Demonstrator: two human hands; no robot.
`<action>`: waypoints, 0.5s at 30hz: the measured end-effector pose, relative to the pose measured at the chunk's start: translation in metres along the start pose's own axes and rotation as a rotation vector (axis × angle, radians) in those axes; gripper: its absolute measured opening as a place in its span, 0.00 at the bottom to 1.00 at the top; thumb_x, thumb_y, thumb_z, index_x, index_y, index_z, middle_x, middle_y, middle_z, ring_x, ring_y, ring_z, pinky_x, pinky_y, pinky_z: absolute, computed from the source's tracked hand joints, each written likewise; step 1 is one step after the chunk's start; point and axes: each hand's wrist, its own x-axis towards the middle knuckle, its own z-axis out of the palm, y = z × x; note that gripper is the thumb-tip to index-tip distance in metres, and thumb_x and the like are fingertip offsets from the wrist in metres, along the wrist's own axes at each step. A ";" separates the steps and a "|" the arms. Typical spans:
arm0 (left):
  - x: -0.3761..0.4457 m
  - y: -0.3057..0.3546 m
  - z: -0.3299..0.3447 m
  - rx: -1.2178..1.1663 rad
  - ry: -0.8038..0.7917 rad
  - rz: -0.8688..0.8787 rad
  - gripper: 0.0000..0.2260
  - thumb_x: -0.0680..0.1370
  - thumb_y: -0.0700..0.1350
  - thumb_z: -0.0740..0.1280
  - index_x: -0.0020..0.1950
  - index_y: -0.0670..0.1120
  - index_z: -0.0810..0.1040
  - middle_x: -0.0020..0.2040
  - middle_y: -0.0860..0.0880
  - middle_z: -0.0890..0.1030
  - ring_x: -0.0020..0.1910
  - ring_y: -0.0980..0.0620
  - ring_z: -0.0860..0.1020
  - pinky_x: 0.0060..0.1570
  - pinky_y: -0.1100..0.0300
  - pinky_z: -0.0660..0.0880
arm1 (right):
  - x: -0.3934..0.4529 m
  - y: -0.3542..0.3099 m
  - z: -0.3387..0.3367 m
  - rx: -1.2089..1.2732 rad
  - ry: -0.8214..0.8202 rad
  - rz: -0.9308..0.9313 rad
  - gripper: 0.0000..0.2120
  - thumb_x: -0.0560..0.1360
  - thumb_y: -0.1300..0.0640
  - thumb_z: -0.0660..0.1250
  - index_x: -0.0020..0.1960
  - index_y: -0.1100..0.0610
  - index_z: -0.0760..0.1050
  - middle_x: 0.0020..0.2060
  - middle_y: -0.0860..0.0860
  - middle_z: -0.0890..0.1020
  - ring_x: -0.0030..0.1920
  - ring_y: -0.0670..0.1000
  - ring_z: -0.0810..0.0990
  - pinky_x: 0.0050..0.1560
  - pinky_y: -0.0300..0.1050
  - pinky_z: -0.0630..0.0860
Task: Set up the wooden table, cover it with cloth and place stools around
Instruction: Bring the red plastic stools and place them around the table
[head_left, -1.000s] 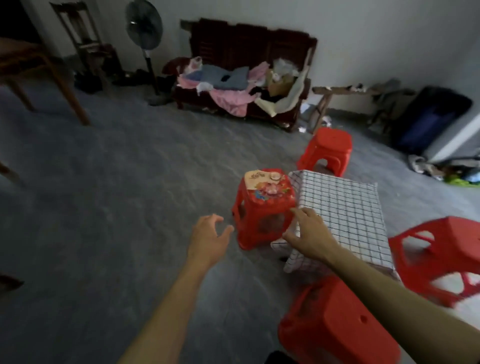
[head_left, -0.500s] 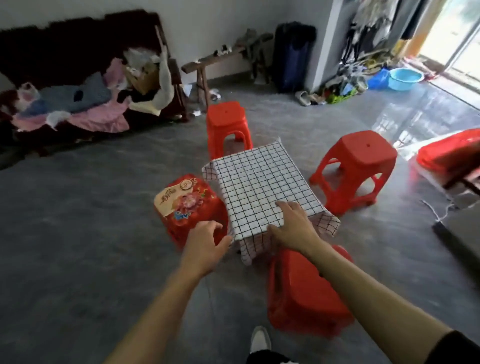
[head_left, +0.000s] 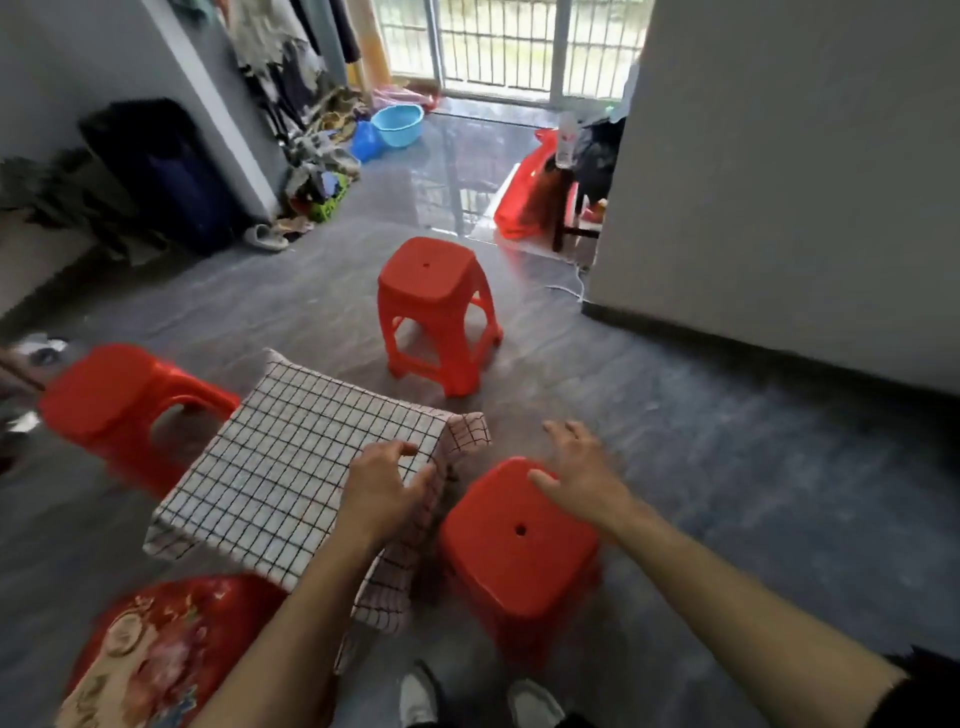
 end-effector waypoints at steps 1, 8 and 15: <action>0.013 0.000 0.004 -0.004 -0.015 0.031 0.17 0.76 0.52 0.70 0.61 0.45 0.78 0.60 0.47 0.78 0.61 0.49 0.74 0.62 0.55 0.70 | 0.000 0.007 0.003 0.009 0.010 0.052 0.36 0.74 0.45 0.70 0.76 0.57 0.61 0.73 0.63 0.65 0.74 0.60 0.62 0.74 0.51 0.59; 0.079 -0.032 0.036 0.020 -0.240 0.169 0.17 0.75 0.52 0.70 0.59 0.45 0.79 0.57 0.46 0.79 0.59 0.47 0.76 0.61 0.52 0.72 | -0.019 0.017 0.054 0.091 0.073 0.365 0.36 0.72 0.46 0.72 0.74 0.57 0.63 0.70 0.61 0.68 0.71 0.60 0.66 0.72 0.50 0.64; 0.114 -0.073 0.084 0.172 -0.469 0.272 0.19 0.75 0.56 0.68 0.62 0.48 0.77 0.61 0.47 0.76 0.59 0.47 0.74 0.60 0.52 0.73 | -0.020 0.013 0.131 0.203 0.043 0.560 0.38 0.72 0.45 0.71 0.76 0.54 0.61 0.70 0.58 0.65 0.68 0.57 0.70 0.70 0.52 0.68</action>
